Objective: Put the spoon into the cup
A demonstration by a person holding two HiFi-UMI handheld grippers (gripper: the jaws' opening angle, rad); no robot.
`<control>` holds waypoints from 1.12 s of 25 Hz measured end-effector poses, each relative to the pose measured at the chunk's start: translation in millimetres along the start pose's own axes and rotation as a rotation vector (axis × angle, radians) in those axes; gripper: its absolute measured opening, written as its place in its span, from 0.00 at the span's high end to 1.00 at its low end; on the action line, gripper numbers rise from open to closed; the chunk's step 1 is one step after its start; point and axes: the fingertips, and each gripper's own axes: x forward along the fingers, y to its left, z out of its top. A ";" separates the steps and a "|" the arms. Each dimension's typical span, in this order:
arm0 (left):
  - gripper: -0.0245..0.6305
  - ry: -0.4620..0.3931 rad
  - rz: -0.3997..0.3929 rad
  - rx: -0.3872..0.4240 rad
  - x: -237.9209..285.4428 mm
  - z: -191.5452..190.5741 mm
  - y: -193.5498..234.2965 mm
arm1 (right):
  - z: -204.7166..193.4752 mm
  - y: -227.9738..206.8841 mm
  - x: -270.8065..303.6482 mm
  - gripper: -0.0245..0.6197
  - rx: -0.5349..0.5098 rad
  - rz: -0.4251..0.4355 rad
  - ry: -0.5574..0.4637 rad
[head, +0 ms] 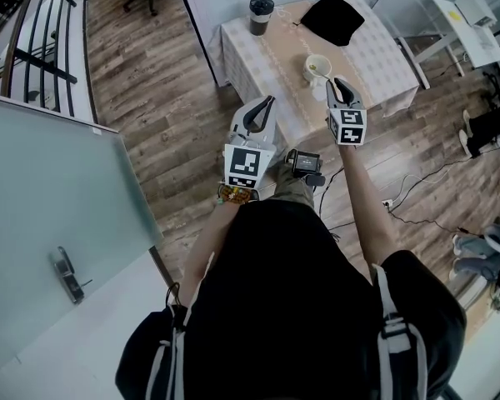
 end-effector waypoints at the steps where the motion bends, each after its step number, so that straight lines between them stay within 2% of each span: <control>1: 0.93 -0.002 -0.001 0.001 -0.6 0.1 -0.9 | 5.5 1.6 -3.1 0.87 0.000 -0.004 -0.014; 6: 0.93 -0.006 -0.006 0.009 -3.4 0.5 -2.7 | 36.9 8.4 -21.9 0.87 -0.006 -0.051 -0.103; 11: 0.93 -0.020 0.007 0.018 -8.9 1.0 -2.0 | 61.2 21.8 -40.6 0.87 0.004 -0.055 -0.175; 19: 0.93 -0.040 0.028 0.026 -16.0 5.9 2.2 | 89.2 49.9 -68.5 0.87 0.003 -0.012 -0.251; 28: 0.93 -0.062 0.033 0.044 -24.9 10.5 -1.2 | 97.1 89.2 -92.1 0.87 0.002 0.051 -0.285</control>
